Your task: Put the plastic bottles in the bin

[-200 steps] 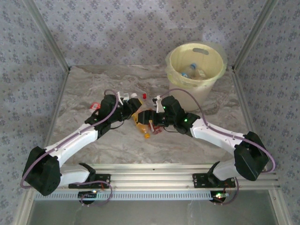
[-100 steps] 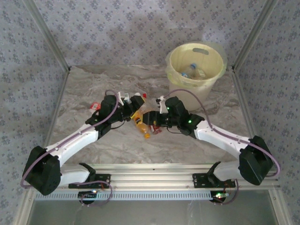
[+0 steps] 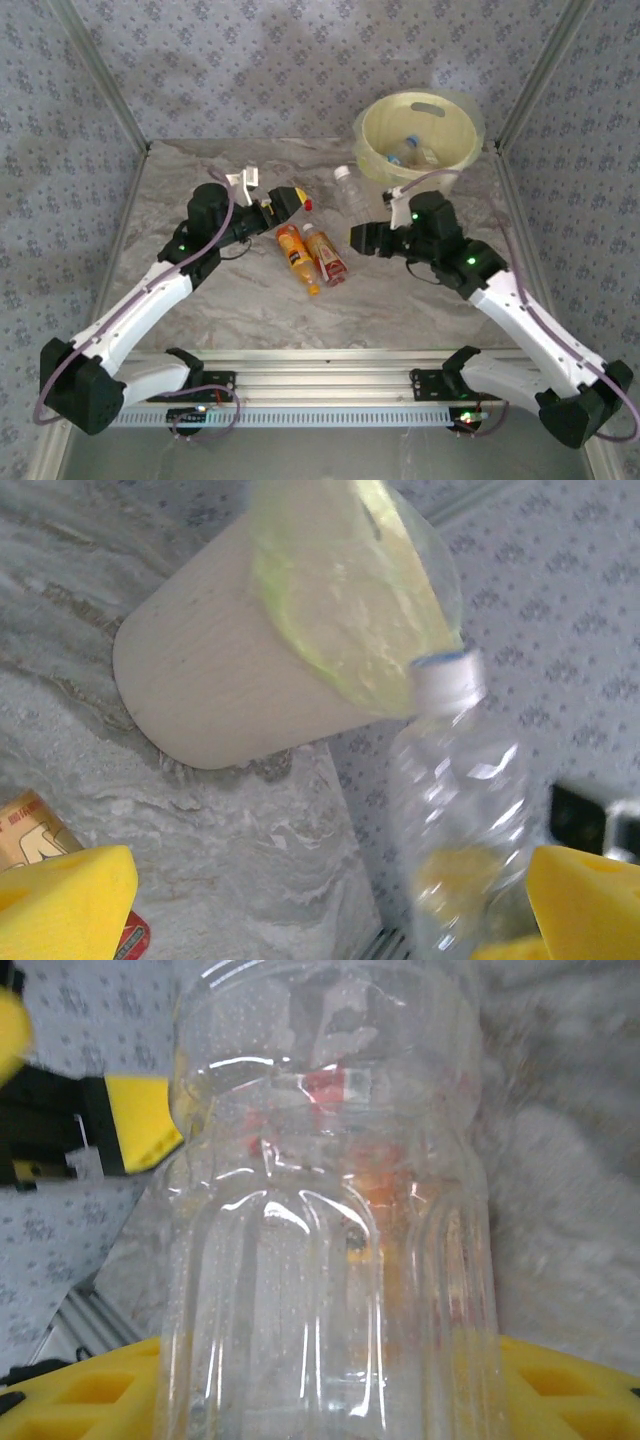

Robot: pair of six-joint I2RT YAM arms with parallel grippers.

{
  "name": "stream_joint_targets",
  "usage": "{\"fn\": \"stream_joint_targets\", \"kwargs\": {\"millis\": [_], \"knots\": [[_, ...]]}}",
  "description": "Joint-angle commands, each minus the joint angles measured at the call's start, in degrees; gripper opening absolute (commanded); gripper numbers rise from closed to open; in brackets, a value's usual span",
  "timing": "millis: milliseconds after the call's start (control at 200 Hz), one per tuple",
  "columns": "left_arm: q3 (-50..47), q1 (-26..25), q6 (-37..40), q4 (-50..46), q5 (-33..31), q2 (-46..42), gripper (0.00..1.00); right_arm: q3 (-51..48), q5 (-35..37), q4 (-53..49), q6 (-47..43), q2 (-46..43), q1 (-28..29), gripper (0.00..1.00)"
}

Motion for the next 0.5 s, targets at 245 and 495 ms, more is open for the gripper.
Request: {"fn": "stream_joint_targets", "kwargs": {"millis": [245,495], "knots": [[3.8,0.1,20.7,-15.3,2.7,-6.1,1.00,23.0,4.0,-18.5,-15.9,6.6,-13.8,0.56],[3.7,0.0,22.6,-18.0,2.3,-7.3,1.00,35.2,0.2,-23.0,-20.8,17.9,-22.2,0.57]]}}
